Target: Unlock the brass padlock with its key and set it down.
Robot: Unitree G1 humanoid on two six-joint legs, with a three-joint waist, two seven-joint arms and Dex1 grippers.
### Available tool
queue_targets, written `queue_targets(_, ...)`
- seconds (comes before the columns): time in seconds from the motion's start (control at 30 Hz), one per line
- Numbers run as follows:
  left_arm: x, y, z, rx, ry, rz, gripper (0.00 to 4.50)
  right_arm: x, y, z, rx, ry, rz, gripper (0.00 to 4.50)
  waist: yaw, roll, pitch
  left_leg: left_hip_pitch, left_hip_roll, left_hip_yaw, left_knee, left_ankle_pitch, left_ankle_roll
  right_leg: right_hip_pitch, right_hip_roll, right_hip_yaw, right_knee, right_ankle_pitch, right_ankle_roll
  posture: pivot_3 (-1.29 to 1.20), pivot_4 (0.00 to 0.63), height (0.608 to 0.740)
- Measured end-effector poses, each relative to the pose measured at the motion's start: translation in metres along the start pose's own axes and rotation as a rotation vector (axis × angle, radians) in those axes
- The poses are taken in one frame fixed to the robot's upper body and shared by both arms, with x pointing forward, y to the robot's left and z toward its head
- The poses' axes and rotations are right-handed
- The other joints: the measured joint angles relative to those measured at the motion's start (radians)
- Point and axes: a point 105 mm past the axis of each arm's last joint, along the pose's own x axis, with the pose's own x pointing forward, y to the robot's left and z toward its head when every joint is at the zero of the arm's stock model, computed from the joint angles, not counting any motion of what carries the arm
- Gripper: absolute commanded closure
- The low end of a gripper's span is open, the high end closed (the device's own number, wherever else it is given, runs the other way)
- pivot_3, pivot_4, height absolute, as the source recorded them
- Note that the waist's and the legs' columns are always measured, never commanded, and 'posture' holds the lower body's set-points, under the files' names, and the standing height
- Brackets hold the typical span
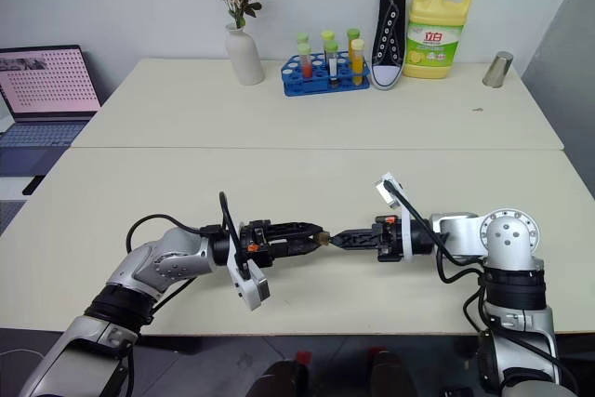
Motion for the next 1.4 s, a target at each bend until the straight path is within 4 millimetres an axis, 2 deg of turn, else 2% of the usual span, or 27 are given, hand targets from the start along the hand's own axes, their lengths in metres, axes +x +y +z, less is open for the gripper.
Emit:
queue_targets(0.43,-0.001,-0.001,-0.001,0.01,0.007,0.006,3.52,0.002,-0.001,0.0,0.034,-0.003,0.004,4.5,-0.001,0.0,0.0,0.0,0.0,0.0,0.0,0.0,0.0,0.0,0.0,0.0,0.0,0.0,0.0,0.0,0.15,0.74)
queue_targets(0.53,-0.001,0.0,-0.001,0.009,0.01,0.01,3.52,0.002,0.001,0.001,0.02,-0.007,0.003,3.9,-0.001,0.0,0.0,0.0,0.0,0.0,0.0,0.0,0.0,0.0,0.0,0.0,0.001,0.0,0.0,0.0,0.15,0.74)
queue_targets(0.7,0.0,-0.001,-0.003,0.003,0.022,0.011,3.52,0.002,0.012,0.001,-0.062,-0.01,0.016,2.17,-0.001,0.0,0.0,0.0,0.0,0.0,0.0,0.0,0.0,0.0,0.0,0.0,0.001,0.0,0.0,0.0,0.15,0.74)
queue_targets(0.87,0.001,-0.002,-0.002,-0.005,0.02,0.006,3.52,-0.003,0.019,-0.002,-0.197,0.018,-0.011,0.26,-0.001,0.0,0.0,0.0,0.0,0.0,0.0,0.0,0.0,-0.001,0.0,0.0,0.0,0.0,0.0,0.0,0.15,0.74)
queue_targets(1.0,0.002,-0.003,-0.003,-0.014,0.027,0.008,3.52,-0.011,0.006,-0.003,-0.46,0.033,-0.152,0.25,0.0,0.0,0.0,-0.001,0.0,0.0,0.001,0.0,0.0,-0.001,0.0,-0.001,-0.001,0.0,0.0,0.0,0.15,0.74)
queue_targets(1.07,0.002,-0.001,-0.004,-0.022,0.029,0.017,3.52,-0.009,0.004,-0.003,-0.567,0.011,-0.161,0.25,-0.002,0.0,0.0,-0.001,0.0,0.0,0.001,0.0,0.0,-0.001,0.0,-0.001,-0.001,0.0,0.0,0.0,0.15,0.74)
queue_targets(1.2,0.004,-0.002,-0.003,-0.028,0.023,0.018,3.52,0.0,0.012,-0.004,-0.598,-0.051,-0.089,0.25,-0.003,0.0,0.0,-0.001,0.0,0.0,0.001,0.0,0.0,0.0,0.0,-0.001,0.0,0.0,0.0,0.0,0.15,0.74)
queue_targets(1.4,0.005,-0.002,-0.002,-0.028,0.019,0.02,3.52,0.008,0.014,-0.003,-0.608,-0.085,-0.074,0.25,0.001,0.0,0.0,-0.001,0.0,0.0,0.001,0.0,0.0,0.0,0.0,-0.001,0.0,0.0,0.0,0.0,0.15,0.74)
